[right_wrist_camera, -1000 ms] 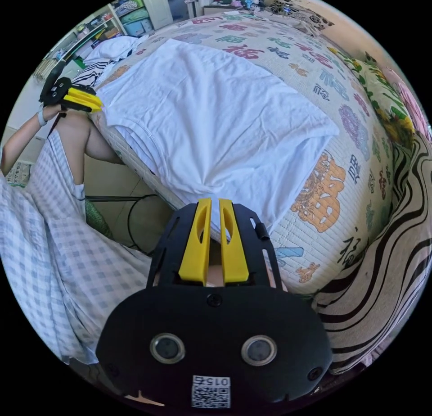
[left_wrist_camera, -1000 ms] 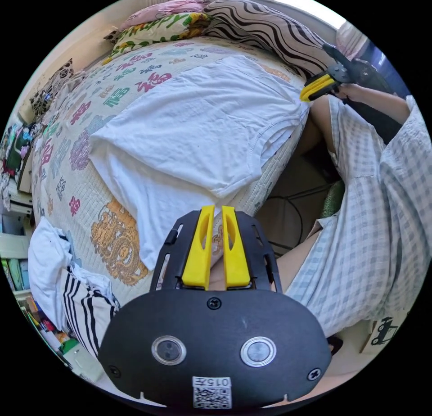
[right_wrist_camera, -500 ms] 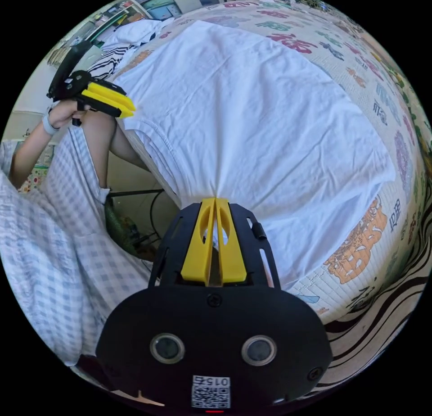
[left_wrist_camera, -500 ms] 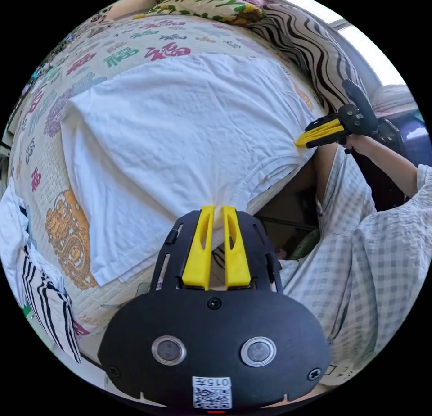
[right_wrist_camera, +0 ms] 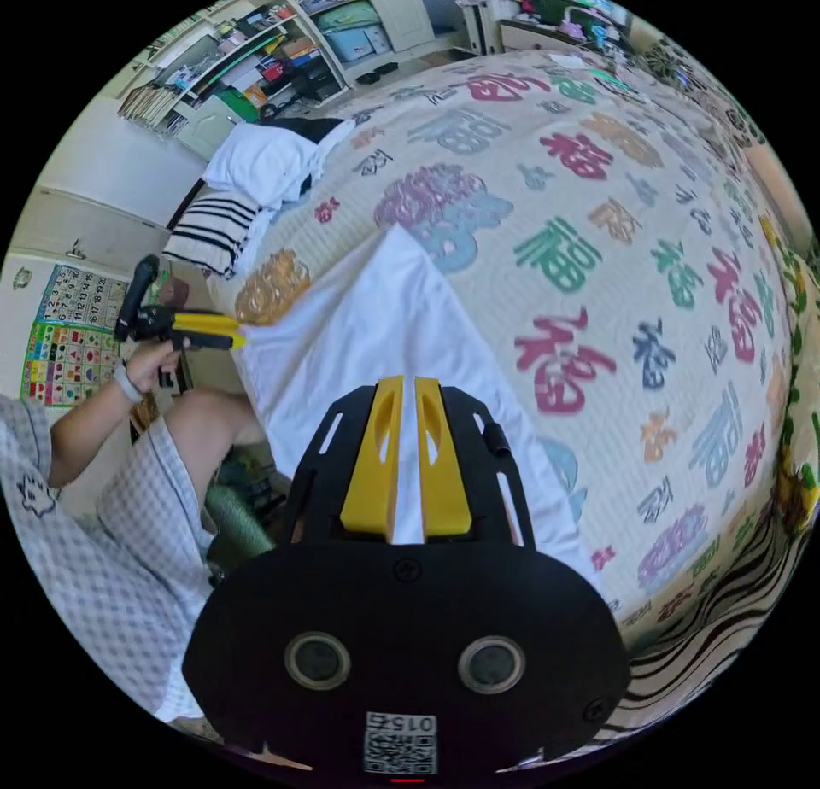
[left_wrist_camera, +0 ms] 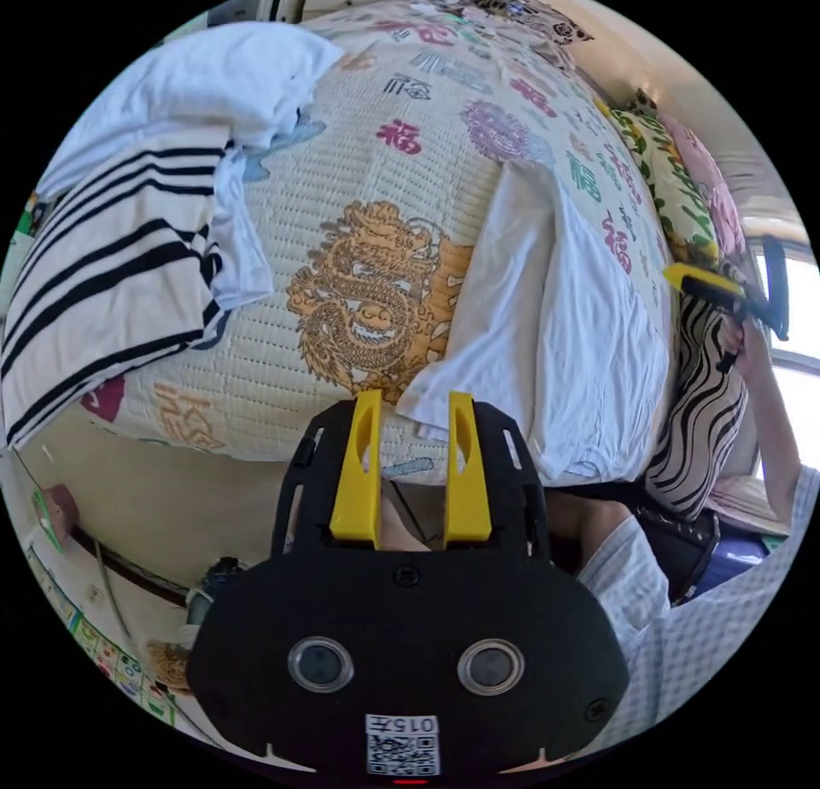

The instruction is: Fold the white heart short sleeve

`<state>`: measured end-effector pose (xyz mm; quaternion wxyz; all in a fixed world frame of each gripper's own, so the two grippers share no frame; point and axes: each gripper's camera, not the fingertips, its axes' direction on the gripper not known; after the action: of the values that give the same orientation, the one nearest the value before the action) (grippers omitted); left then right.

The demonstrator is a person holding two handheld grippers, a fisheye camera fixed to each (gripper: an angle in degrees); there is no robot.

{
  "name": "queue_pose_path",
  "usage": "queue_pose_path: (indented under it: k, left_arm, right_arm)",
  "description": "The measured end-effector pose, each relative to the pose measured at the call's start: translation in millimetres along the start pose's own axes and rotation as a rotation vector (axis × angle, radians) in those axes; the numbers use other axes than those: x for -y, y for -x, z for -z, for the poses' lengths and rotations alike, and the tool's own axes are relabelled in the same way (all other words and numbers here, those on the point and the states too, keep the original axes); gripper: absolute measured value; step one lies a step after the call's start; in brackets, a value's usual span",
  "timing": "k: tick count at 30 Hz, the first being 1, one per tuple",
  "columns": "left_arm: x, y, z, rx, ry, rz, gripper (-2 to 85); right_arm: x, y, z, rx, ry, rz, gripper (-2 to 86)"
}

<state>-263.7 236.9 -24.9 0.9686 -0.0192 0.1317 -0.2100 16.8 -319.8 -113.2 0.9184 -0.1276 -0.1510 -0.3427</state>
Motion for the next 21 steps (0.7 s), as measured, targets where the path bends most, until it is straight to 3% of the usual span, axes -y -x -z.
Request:
queue_pose_path:
  k: [3, 9, 16, 21]
  left_arm:
    - [-12.4, 11.3, -3.1, -0.096, 0.037, 0.01, 2.0]
    - [-53.4, 40.5, -10.4, -0.305, -0.029, 0.16, 0.9]
    - [-68.2, 48.1, -14.7, -0.268, -0.13, 0.246, 9.4]
    - [-62.1, 34.6, -28.2, -0.167, -0.095, 0.204, 9.4]
  right_arm:
    - [72.7, 9.0, -14.5, 0.0, 0.02, 0.03, 5.0]
    - [168.0, 25.8, -56.5, -0.08, 0.13, 0.097, 6.8]
    - [227.1, 34.7, -90.7, -0.145, 0.316, 0.18, 7.9]
    - [242.7, 34.7, -100.8, -0.198, 0.394, 0.245, 5.5]
